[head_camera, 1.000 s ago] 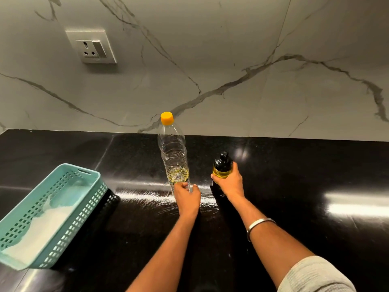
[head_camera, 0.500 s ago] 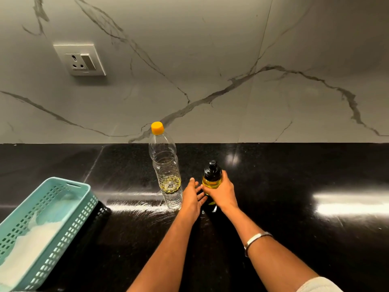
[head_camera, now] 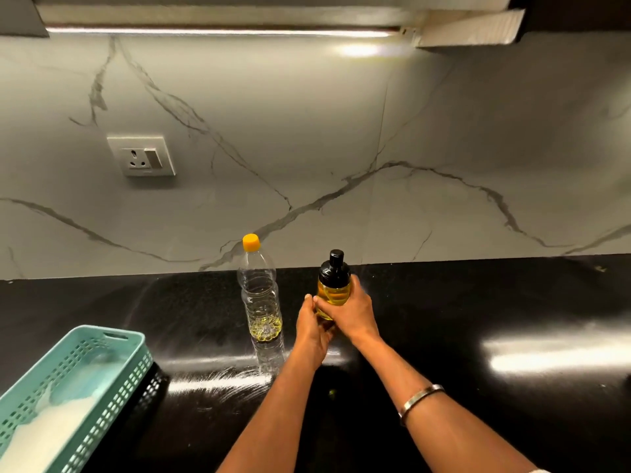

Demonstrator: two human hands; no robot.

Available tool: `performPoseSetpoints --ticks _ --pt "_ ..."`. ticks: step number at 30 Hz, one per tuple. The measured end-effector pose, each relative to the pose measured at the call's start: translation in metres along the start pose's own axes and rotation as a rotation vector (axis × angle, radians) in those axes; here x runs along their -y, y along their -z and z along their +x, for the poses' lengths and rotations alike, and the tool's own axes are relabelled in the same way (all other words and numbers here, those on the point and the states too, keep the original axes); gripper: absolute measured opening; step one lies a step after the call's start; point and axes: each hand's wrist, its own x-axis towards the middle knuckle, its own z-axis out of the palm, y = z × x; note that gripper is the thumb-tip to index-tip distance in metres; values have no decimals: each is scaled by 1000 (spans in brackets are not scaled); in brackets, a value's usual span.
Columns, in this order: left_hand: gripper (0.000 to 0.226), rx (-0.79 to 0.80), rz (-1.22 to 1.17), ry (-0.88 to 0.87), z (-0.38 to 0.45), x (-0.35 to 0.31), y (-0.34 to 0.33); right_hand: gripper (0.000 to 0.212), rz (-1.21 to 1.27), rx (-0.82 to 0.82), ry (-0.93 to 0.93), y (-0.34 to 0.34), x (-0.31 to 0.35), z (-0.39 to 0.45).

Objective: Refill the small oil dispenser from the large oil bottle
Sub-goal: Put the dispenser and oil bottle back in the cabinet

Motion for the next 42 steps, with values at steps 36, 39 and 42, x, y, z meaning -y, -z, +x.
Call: performPoseSetpoints --ticks 36,39,42 --pt "31 300 22 -519 -195 -195 -126 60 -55 -277 410 121 289 -15" --pt "30 303 53 -579 -200 -211 -140 63 -20 -265 414 134 311 -6" --pt "28 305 94 -638 -203 -227 -154 67 19 -255 444 146 331 3"
